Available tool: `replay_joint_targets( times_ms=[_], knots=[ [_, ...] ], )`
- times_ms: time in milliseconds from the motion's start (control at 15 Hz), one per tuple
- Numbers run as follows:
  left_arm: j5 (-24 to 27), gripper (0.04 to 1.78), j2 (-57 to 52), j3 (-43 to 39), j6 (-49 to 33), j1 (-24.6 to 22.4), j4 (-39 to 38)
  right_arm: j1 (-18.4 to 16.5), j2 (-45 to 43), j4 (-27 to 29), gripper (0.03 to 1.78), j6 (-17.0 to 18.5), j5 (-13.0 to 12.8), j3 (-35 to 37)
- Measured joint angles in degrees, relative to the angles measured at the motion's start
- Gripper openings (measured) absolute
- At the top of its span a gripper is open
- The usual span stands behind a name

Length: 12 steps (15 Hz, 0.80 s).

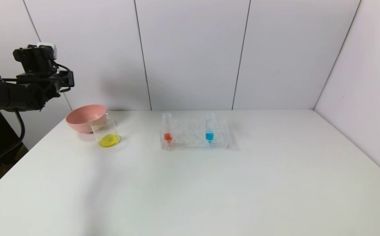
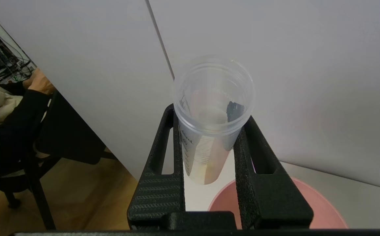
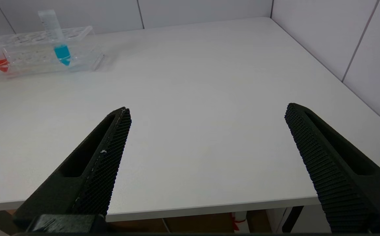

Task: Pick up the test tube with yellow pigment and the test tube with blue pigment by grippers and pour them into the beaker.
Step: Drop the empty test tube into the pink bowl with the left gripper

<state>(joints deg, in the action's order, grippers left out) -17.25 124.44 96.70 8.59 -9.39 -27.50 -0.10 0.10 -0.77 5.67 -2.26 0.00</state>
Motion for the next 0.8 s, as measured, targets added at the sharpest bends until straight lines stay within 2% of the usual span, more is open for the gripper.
replay_joint_targets(
  times_ms=[400,533,800],
  knots=[
    [0.52,0.45,2.07,0.66,-1.16,0.24,0.00,0.00,0.00,0.02,1.71,0.02,-0.02,0.00],
    [3.11,0.45,2.54,0.68,-3.22,0.85,0.09,0.00,0.00,0.02,1.71,0.00,-0.02,0.00],
    [3.83,0.45,3.28,0.46,-5.75,1.43,0.38,0.00,0.00,0.02,1.71,0.02,-0.02,0.00]
  ],
)
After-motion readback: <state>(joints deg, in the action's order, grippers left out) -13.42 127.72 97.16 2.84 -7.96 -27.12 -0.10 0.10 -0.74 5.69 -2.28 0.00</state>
